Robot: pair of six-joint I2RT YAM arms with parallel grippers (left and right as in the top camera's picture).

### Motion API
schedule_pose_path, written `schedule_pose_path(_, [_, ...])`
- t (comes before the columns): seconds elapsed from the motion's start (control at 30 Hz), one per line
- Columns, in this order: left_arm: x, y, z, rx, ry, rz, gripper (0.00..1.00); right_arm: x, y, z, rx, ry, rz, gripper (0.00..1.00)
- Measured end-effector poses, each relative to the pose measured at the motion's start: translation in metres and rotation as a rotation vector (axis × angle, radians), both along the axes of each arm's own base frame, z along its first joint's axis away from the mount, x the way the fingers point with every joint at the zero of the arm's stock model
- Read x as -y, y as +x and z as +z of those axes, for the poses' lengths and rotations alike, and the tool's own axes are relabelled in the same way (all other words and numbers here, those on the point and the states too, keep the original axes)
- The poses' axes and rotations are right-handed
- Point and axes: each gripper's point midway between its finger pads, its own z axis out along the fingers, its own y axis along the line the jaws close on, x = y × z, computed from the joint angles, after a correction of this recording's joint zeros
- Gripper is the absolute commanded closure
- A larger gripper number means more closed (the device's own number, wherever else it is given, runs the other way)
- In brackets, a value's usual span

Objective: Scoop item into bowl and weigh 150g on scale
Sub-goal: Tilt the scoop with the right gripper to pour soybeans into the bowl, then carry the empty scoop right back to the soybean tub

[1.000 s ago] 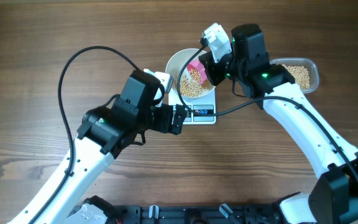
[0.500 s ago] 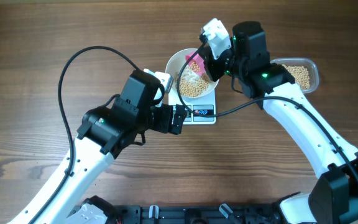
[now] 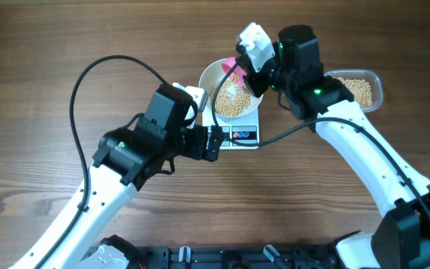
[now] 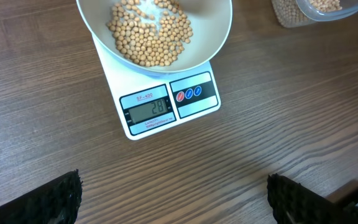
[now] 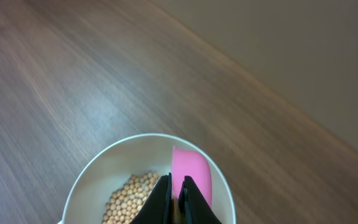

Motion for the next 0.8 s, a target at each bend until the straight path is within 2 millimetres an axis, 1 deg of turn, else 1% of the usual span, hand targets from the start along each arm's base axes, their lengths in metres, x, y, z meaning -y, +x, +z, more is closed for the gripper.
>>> schedule_pose_path(0.2, [0.0,0.0,0.0,0.0,0.0,0.0,0.0,0.001,-0.002,0.017,0.051,0.004,0.01,0.96])
schedule_pose_path(0.4, [0.0,0.0,0.0,0.0,0.0,0.0,0.0,0.002,-0.004,0.024,0.075,-0.001,0.018,0.96])
schedule_pose_path(0.5, [0.0,0.0,0.0,0.0,0.0,0.0,0.0,0.003,-0.007,0.023,0.064,-0.008,0.02,0.96])
schedule_pose_path(0.67, [0.0,0.0,0.0,0.0,0.0,0.0,0.0,0.004,-0.014,0.013,0.035,-0.046,0.038,0.96])
schedule_pose_path(0.8, [0.0,0.0,0.0,0.0,0.0,0.0,0.0,-0.004,-0.019,0.012,0.046,-0.063,0.068,0.96])
